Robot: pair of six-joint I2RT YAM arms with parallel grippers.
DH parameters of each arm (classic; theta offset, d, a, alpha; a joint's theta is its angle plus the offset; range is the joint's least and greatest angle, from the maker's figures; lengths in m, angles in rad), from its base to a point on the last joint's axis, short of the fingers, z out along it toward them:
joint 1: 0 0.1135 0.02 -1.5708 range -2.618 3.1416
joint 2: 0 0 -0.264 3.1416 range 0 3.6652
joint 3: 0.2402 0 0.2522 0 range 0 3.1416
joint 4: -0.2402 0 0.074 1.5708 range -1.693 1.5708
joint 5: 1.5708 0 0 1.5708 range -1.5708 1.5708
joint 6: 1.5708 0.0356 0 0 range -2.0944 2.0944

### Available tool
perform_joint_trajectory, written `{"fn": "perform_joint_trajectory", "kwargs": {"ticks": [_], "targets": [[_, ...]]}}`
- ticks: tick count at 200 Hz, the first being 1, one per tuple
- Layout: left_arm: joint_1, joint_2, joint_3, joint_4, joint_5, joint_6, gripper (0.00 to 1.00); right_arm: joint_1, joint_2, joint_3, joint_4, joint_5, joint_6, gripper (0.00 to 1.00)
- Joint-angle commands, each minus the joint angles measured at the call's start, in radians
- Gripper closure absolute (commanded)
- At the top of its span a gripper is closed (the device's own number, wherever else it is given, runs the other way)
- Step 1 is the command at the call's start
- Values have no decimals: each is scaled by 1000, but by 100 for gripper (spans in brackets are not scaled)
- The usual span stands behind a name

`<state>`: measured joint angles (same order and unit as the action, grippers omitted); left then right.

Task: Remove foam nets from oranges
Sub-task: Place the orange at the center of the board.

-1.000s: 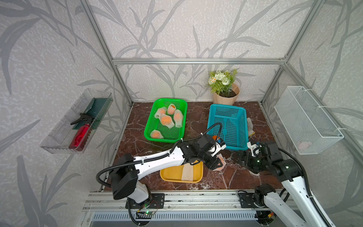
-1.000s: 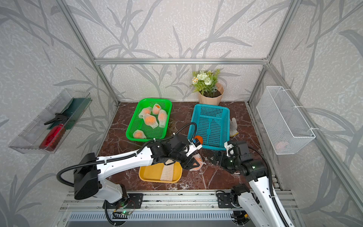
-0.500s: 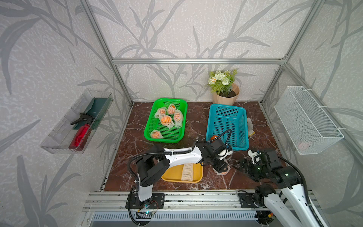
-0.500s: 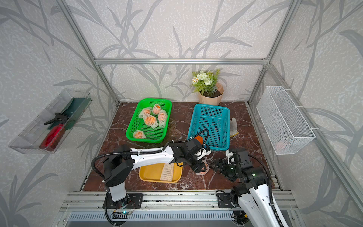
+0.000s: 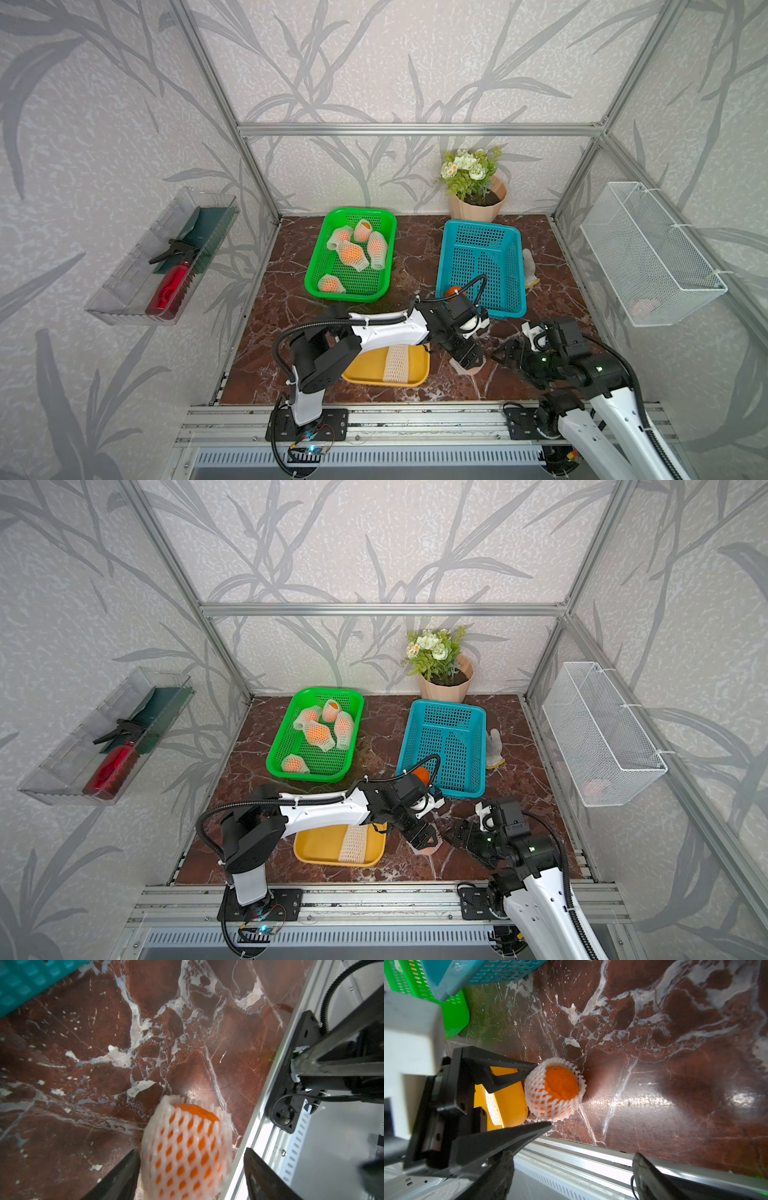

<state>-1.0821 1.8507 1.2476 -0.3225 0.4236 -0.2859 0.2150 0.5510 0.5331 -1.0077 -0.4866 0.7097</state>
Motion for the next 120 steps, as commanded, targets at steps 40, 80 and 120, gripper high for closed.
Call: {"fn": "perform_joint_trajectory", "kwargs": {"ticks": [40, 80, 120], "targets": [[35, -198, -122, -2, -2, -93, 22, -2, 15, -15, 52, -98, -41, 15], [66, -248, -178, -21, 8, -151, 27, 72, 47, -7, 132, -94, -27, 22], [91, -192, -169, 6, 69, -202, 31, 208, 145, -2, 221, 5, 33, 27]]}}
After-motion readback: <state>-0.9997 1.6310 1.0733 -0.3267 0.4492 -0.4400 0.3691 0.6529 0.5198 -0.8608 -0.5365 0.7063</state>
